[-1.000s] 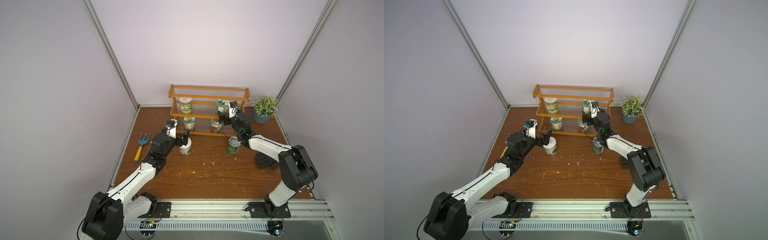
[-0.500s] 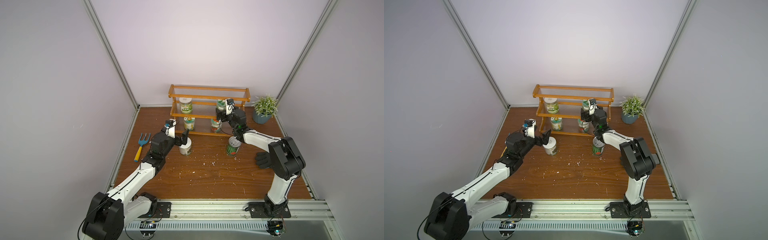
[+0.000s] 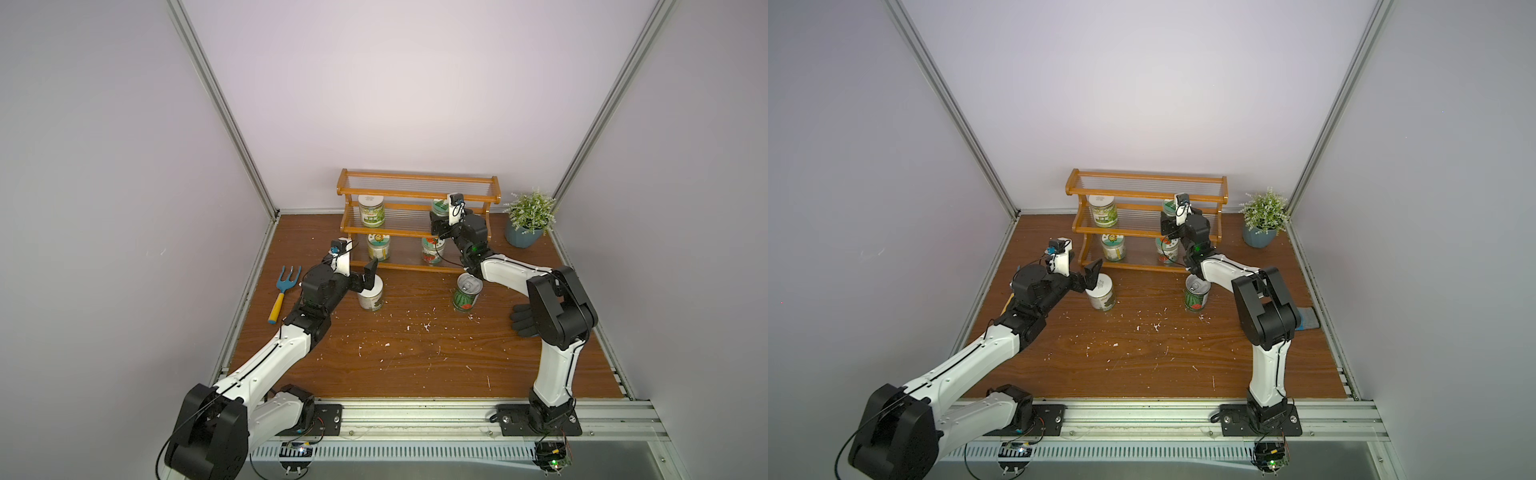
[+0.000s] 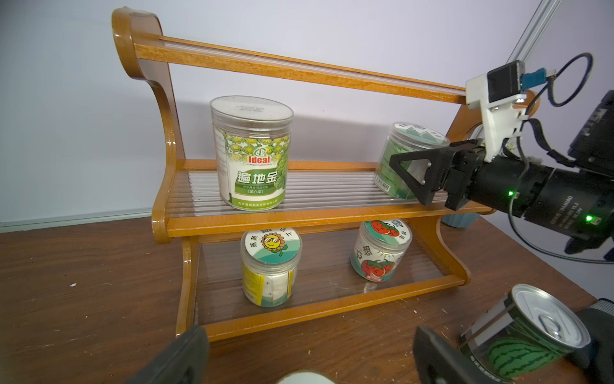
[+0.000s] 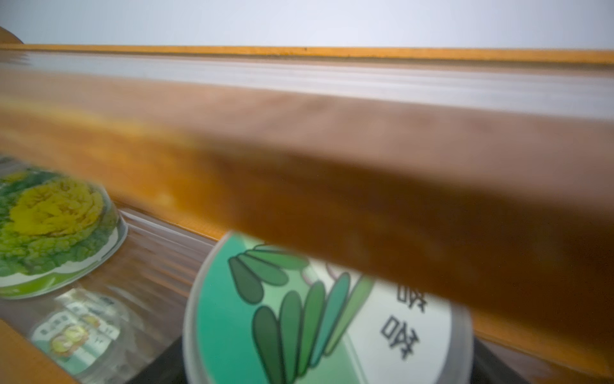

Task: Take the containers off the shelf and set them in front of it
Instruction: 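Pick up a container from the shelf.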

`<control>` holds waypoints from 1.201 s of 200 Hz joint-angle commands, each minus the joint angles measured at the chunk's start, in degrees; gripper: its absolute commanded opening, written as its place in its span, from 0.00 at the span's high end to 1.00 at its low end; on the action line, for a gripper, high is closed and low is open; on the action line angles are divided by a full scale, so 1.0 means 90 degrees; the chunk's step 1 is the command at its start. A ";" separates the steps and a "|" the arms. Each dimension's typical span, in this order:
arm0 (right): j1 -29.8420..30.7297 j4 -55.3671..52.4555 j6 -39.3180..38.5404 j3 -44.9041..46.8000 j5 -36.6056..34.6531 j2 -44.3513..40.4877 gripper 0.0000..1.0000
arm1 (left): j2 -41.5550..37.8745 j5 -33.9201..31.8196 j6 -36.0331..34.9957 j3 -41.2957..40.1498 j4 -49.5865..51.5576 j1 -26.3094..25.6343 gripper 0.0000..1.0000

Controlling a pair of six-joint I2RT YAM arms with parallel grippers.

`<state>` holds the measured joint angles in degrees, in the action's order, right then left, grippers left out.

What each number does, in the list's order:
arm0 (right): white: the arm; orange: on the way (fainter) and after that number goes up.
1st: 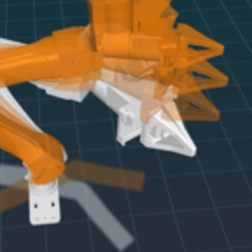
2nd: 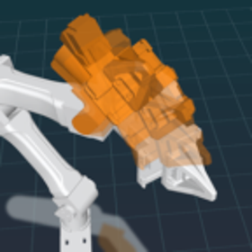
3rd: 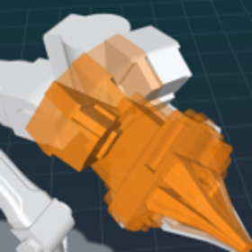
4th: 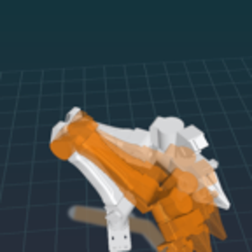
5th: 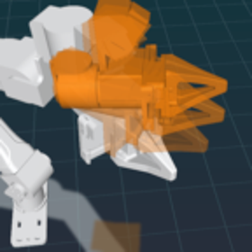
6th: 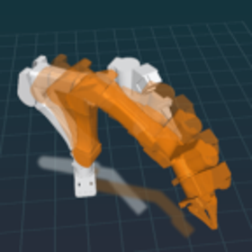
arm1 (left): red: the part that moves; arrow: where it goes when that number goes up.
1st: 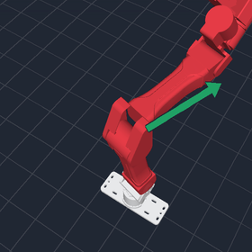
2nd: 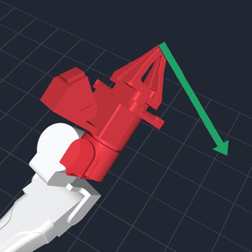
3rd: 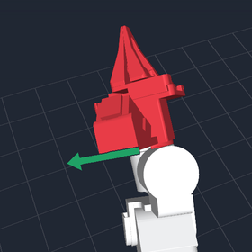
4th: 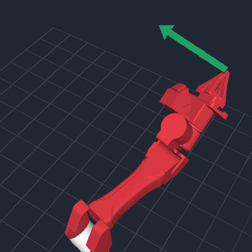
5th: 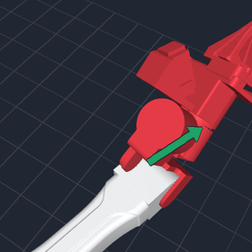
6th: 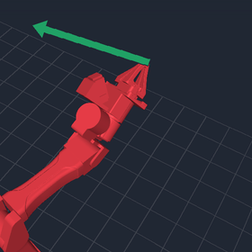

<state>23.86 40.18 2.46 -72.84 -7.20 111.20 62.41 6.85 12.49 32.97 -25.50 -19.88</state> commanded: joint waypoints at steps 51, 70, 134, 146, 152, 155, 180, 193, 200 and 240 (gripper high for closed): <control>-0.0038 0.0542 0.0103 0.0189 0.0261 -0.0329 0.31 | 0.0023 0.0064 0.0062 -0.0020 -0.0046 0.0070 0.01; -0.0034 0.0574 0.0188 0.0335 0.0429 -0.0553 0.31 | 0.0018 0.0037 0.0046 -0.0015 -0.0038 0.0070 0.01; 0.0092 0.0036 0.0229 0.0676 0.0634 -0.1419 0.30 | 0.0147 0.0122 0.0159 0.0021 -0.0162 0.0080 0.01; 0.0129 -0.0010 0.0288 0.0867 0.0606 -0.1633 0.30 | 0.0192 0.0153 0.0174 0.0028 -0.0189 0.0080 0.01; 0.0146 -0.0030 0.0333 0.0984 0.0614 -0.1754 0.30 | 0.0199 0.0170 0.0183 0.0045 -0.0201 0.0077 0.01; 0.0153 -0.0040 0.0353 0.1050 0.0615 -0.1819 0.30 | 0.0219 0.0175 0.0184 0.0052 -0.0204 0.0079 0.01; 0.0323 -0.0095 0.0486 0.1698 0.0673 -0.2482 0.30 | 0.0281 0.0215 0.0172 0.0121 -0.0164 0.0080 0.01; 0.0489 -0.0259 0.0449 0.2016 0.0624 -0.2884 0.30 | 0.0291 0.0234 0.0153 0.0126 -0.0156 0.0080 0.01; 0.0588 -0.0371 0.0440 0.2219 0.0590 -0.3172 0.30 | 0.0291 0.0240 0.0155 0.0141 -0.0155 0.0080 0.01; 0.1105 -0.0882 0.0614 0.3424 0.0492 -0.5036 0.30 | 0.0242 0.0274 0.0188 0.0053 -0.0193 0.0080 0.01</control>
<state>31.66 31.79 6.04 -44.93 -2.66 75.68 64.79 8.12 13.58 32.95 -25.71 -19.81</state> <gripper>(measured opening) 0.800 0.990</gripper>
